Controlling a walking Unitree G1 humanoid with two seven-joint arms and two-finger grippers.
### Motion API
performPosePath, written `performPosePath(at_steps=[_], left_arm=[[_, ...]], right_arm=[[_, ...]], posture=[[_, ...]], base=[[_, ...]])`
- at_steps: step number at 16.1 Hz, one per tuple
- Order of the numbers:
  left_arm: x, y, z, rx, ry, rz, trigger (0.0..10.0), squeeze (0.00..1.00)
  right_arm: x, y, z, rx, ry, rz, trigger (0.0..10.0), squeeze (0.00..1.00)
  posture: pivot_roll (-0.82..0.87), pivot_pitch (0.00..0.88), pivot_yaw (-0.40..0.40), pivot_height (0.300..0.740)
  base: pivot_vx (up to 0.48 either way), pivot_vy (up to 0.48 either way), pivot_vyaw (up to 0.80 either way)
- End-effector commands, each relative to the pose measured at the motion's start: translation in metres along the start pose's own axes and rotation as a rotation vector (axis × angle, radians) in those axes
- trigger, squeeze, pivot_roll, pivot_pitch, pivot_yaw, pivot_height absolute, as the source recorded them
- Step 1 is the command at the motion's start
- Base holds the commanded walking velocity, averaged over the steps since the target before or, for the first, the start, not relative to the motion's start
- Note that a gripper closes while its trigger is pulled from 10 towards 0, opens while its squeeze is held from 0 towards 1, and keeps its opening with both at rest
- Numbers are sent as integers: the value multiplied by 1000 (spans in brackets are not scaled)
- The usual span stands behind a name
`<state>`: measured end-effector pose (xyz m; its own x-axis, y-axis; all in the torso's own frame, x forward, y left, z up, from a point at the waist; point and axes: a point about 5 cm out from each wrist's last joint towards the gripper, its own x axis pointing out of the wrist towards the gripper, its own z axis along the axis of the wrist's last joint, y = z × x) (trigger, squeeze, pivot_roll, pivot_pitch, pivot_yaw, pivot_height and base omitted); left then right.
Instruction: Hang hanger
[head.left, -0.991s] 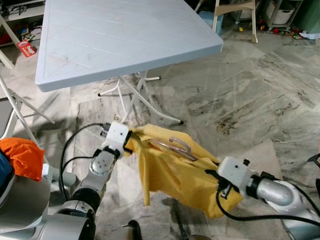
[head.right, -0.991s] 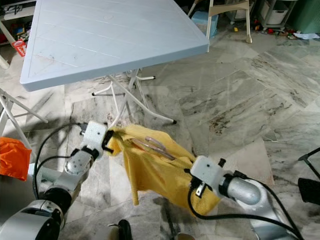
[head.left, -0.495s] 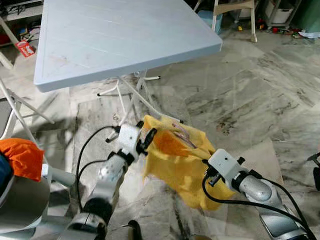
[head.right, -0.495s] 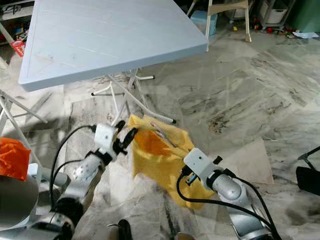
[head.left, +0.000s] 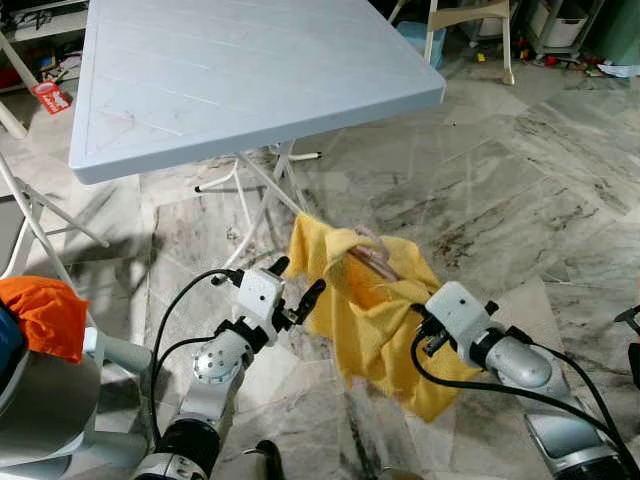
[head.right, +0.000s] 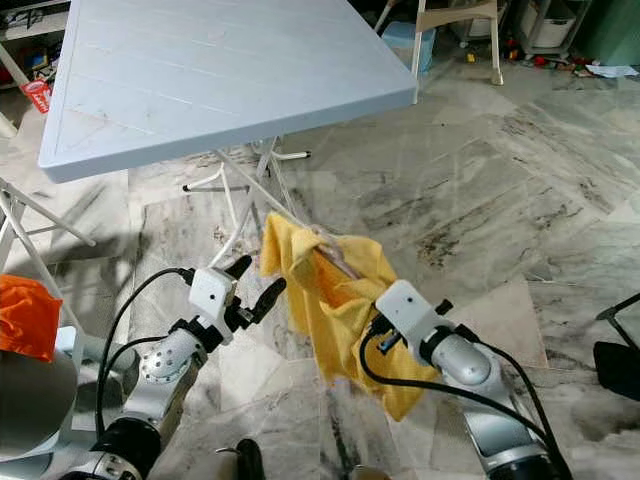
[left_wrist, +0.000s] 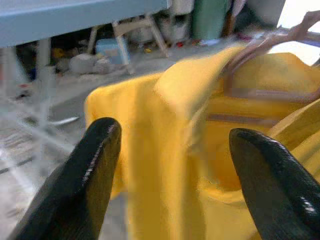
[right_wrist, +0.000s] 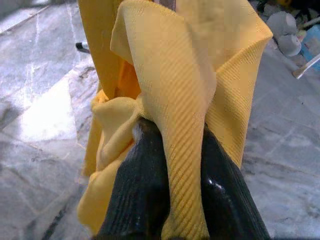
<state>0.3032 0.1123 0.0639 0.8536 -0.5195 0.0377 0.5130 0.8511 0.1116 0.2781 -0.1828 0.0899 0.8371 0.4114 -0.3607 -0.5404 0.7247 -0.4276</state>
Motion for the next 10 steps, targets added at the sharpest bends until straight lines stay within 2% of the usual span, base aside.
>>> performPosePath(at_steps=[1,3,4,6,8,10], left_arm=[[-10,15,-8,36,51,75,10000,1000],[-17,38,-10,72,101,155,10000,1000],[-18,42,-10,83,110,164,10000,1000],[-25,61,-13,123,172,213,10000,1000],[-33,74,-19,148,240,253,10000,1000],[-34,77,-19,142,244,248,10000,1000]], right_arm=[[-5,-6,12,10,-63,5,10000,0],[-19,-9,14,-7,-85,92,10000,0],[-23,-10,13,-16,-82,113,10000,0],[-41,-18,4,-19,-54,157,10000,0],[-55,-27,2,4,-50,191,10000,0],[-63,-32,7,17,-64,214,10000,0]], posture=[[-125,183,40,740],[-133,190,42,740],[-133,190,42,740],[-133,191,42,740],[-144,194,47,740],[-149,198,49,740]], base=[[0,0,0],[0,0,0],[0,0,0],[0,0,0],[0,0,0],[0,0,0]])
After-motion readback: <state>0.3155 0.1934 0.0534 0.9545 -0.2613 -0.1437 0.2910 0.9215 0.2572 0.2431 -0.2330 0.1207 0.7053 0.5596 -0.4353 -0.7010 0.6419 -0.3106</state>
